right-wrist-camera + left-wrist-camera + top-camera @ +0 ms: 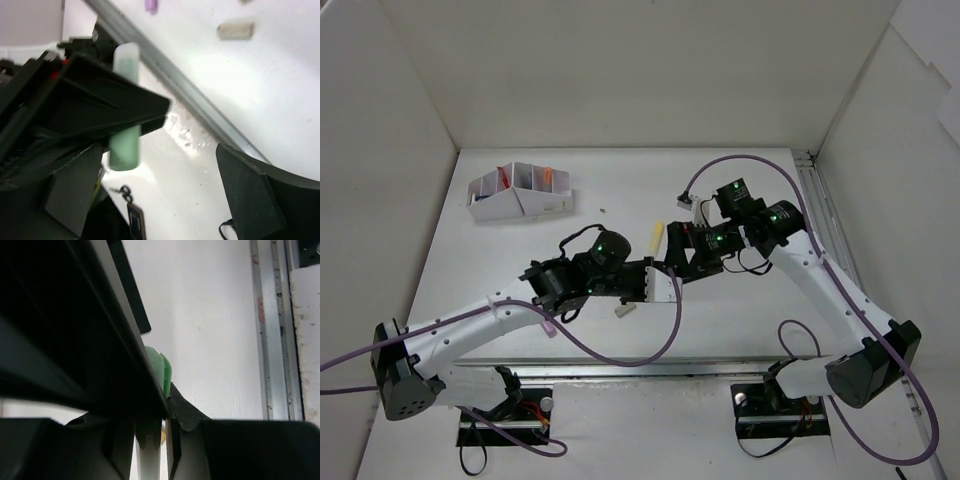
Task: Sort the stationery into containers
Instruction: Close the pen cap on the pen, then place the pen in the storage box, then pick up the pen from the center of the board.
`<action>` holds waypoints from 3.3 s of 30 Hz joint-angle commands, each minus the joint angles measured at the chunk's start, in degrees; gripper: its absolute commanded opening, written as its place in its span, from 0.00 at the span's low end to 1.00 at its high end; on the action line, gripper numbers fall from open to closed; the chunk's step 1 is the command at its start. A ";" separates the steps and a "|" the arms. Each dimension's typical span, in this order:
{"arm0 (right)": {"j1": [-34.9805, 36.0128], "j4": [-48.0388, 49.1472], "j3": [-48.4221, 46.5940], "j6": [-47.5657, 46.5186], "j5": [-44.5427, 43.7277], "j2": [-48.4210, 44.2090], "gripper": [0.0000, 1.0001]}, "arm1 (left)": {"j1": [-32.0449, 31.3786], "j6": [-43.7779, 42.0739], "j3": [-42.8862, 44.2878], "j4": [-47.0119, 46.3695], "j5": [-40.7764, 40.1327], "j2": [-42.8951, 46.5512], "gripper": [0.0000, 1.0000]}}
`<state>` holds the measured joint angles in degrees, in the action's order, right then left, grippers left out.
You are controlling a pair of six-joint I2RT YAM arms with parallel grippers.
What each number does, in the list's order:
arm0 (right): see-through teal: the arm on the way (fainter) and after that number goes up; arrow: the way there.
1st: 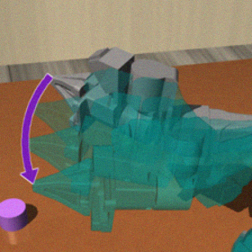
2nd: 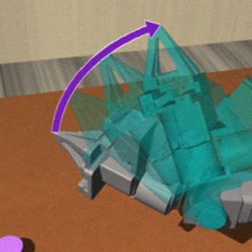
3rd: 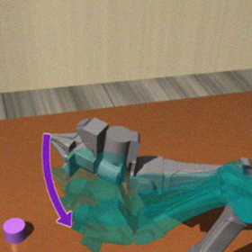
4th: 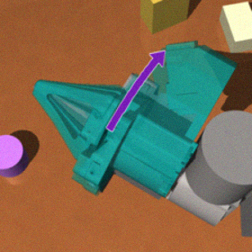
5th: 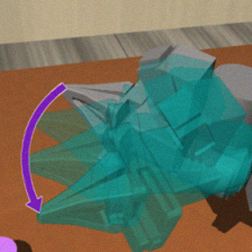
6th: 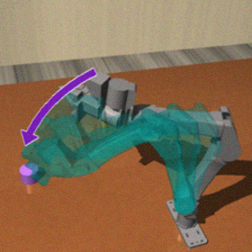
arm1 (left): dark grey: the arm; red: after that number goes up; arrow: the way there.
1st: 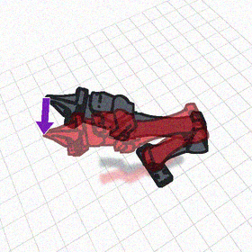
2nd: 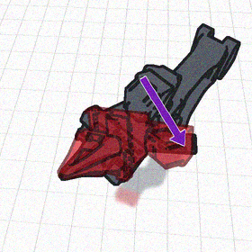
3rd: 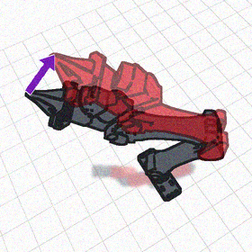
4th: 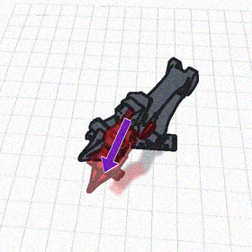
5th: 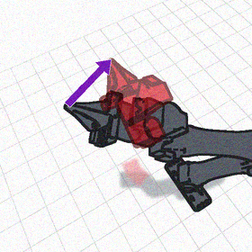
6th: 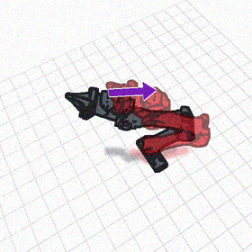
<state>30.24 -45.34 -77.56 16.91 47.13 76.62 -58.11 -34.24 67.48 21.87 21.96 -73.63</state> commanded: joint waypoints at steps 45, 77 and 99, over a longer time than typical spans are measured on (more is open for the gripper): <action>-19.25 29.87 13.13 -1.61 -33.77 -17.29 0.98 | 54.77 39.78 15.05 -65.28 -16.06 -42.12 0.00; -11.97 34.87 12.26 3.57 -36.49 -2.57 0.98 | 55.29 47.77 8.63 -51.16 -6.84 -22.11 0.99; 6.23 26.36 -18.06 14.56 -61.98 48.00 0.81 | 53.71 58.41 -12.29 -16.51 -17.12 21.41 1.00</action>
<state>35.73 -15.35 -92.25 29.28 -8.64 124.51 -4.23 23.09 54.37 5.58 7.81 -54.87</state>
